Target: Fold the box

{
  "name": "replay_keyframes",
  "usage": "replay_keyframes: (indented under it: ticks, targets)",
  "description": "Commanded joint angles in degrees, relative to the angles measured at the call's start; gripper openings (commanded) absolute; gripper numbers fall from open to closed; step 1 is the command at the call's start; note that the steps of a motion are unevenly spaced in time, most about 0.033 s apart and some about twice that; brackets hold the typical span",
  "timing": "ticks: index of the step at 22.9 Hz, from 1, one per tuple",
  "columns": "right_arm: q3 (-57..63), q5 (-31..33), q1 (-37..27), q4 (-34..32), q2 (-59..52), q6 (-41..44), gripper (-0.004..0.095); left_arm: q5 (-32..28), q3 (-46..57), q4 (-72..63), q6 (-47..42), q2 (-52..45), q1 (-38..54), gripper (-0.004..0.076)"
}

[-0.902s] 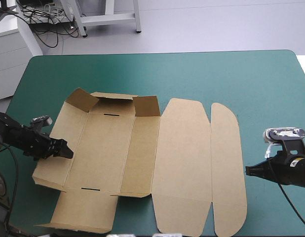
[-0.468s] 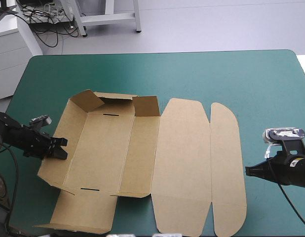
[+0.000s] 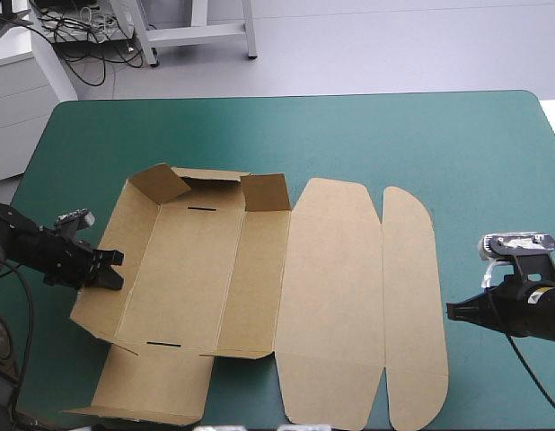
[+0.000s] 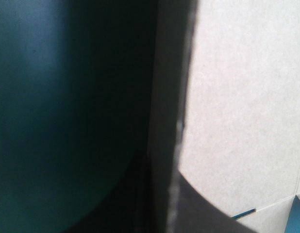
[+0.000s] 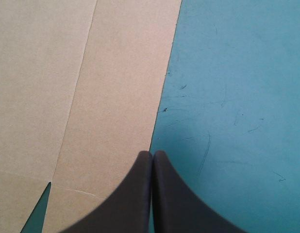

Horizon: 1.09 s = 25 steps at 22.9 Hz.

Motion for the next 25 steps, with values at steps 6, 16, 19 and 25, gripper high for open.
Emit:
replay_keyframes:
  ticks: [6,16,19,25]
  targets:
    - [-1.3,-2.1,-0.3,0.6,-0.1,-0.5,-0.0020,0.8,-7.7,5.2,0.2,-2.3,-8.3,-0.0010]
    - [-1.3,-0.9,-0.3,0.7,-0.1,-0.5,-0.0020,-20.0,-24.1,43.6,-0.4,-0.9,-43.0,-0.0010]
    - [-1.3,0.8,-0.3,0.7,-0.1,-0.5,-0.0020,-24.6,-26.1,51.7,-2.6,0.4,-51.8,-0.0010]
    - [-1.3,0.9,-0.3,0.6,-0.1,-0.5,-0.0020,-34.7,-27.1,70.1,-9.3,0.8,-65.9,-0.0010]
